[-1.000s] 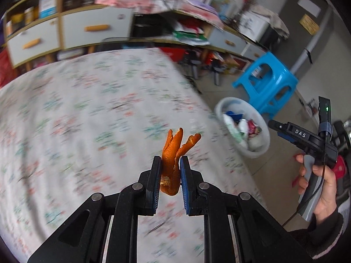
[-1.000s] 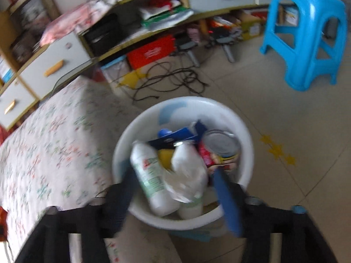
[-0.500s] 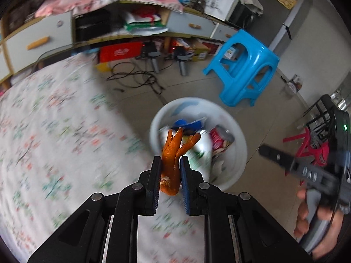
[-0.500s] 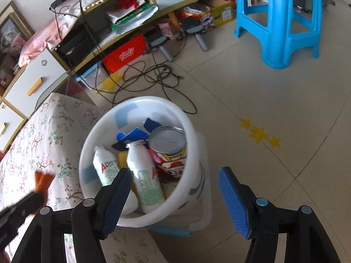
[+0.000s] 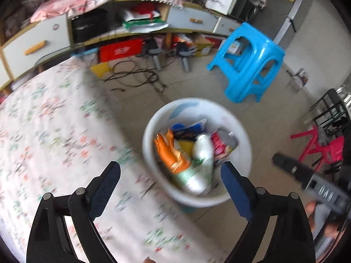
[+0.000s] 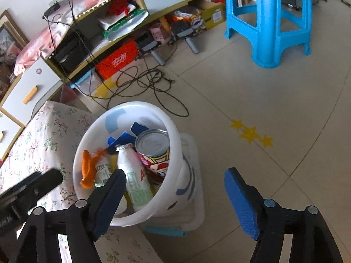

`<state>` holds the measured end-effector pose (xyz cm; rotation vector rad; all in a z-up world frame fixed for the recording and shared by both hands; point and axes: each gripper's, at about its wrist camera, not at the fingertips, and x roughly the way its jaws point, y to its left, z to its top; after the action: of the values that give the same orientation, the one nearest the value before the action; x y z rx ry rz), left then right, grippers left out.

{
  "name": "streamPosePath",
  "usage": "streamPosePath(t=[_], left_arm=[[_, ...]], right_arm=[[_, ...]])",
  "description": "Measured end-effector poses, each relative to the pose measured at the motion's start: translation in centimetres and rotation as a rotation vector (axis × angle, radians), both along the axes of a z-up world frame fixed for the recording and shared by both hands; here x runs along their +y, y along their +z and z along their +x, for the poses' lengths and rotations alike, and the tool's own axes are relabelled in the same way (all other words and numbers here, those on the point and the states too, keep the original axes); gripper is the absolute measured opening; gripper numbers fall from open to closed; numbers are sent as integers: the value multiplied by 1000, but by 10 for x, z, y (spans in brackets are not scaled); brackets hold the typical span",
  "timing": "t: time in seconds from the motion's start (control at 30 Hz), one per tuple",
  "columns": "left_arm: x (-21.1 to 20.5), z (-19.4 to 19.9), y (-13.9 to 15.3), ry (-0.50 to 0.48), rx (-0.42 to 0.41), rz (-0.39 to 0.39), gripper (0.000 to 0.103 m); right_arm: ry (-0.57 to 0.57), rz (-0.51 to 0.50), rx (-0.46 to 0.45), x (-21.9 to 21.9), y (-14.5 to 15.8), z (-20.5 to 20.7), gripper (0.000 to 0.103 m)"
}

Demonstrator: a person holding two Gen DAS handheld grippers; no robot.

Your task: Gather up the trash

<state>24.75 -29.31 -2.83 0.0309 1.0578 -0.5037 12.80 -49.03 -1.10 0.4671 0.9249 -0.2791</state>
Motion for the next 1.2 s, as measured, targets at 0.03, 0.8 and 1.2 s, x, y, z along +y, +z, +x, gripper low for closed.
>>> streamPosePath(t=[0.03,0.8,1.2], left_arm=[[9,-5,0,14,3,13,94],[171,-156,50,175,-26,64,103],[221,-215,36,337,-167,77,103]], right_arm=[[-2,-4,0,1,0,0,79],[187,-183,-55,135,63,-55,87],[306,-319,-155,214,45,-116,95]])
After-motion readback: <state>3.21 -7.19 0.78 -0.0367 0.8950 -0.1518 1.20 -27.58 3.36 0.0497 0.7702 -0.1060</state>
